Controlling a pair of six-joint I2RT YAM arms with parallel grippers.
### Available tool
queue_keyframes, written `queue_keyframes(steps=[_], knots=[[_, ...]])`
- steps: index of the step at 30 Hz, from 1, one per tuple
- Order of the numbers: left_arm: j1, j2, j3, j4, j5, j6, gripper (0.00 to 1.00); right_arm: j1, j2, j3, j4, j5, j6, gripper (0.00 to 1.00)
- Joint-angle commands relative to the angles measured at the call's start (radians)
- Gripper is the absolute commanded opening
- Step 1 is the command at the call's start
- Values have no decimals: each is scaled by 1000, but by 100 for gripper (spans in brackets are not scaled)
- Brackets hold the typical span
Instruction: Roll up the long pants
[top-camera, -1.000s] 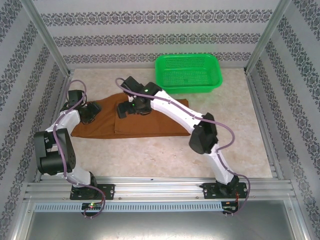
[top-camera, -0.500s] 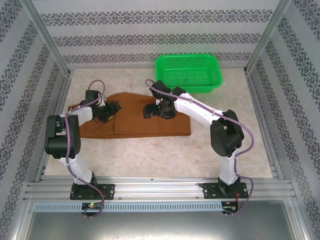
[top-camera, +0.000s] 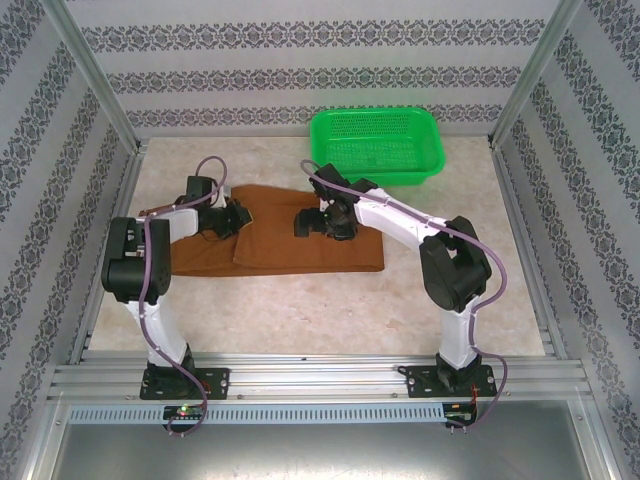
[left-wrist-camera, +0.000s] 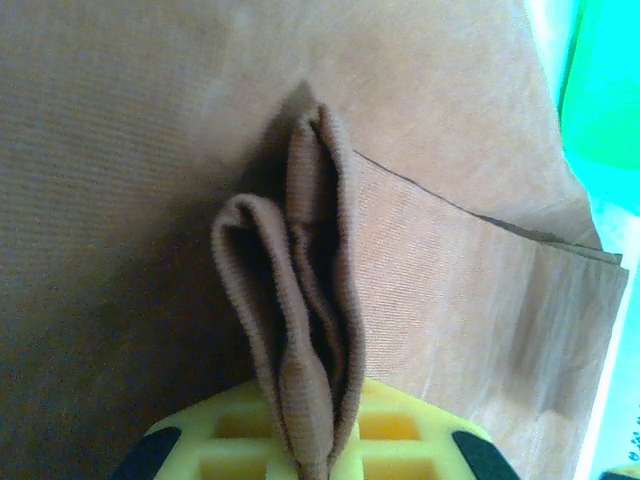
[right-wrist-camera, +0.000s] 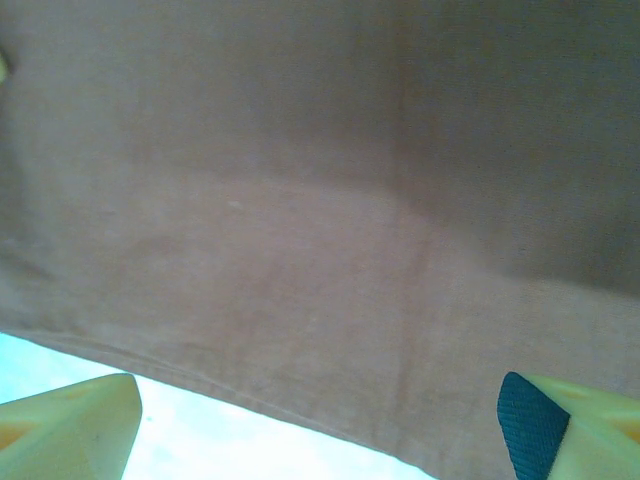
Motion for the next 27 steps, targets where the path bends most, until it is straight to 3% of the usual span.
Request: queue_keyframes(steps=[1, 4, 8, 14, 19, 20, 22, 24, 26, 27], knots=[[-9, -160, 106, -210, -83, 98, 0, -36, -66, -39, 17, 27, 23, 93], [2, -232, 275, -505, -226, 202, 0, -82, -105, -57, 22, 29, 18, 93], [62, -262, 444, -741, -333, 229, 0, -140, -129, -58, 10, 33, -4, 93], [243, -342, 434, -824, -360, 195, 1, -191, -122, -42, 16, 4, -24, 93], [364, -314, 418, -856, -409, 237, 3, -199, -53, 14, -7, -30, -38, 93], [373, -299, 419, -855, -421, 241, 5, -198, -40, 23, -10, -34, -41, 92], [377, -242, 433, -858, -429, 257, 25, -198, -19, 34, -7, -38, -37, 92], [378, -191, 444, -871, -517, 236, 43, -199, 2, 44, -6, -49, -35, 92], [381, -190, 420, -842, -629, 199, 43, -198, 20, 47, -5, -58, -35, 92], [384, -204, 400, -819, -665, 183, 49, -199, 26, 50, -9, -56, -37, 92]])
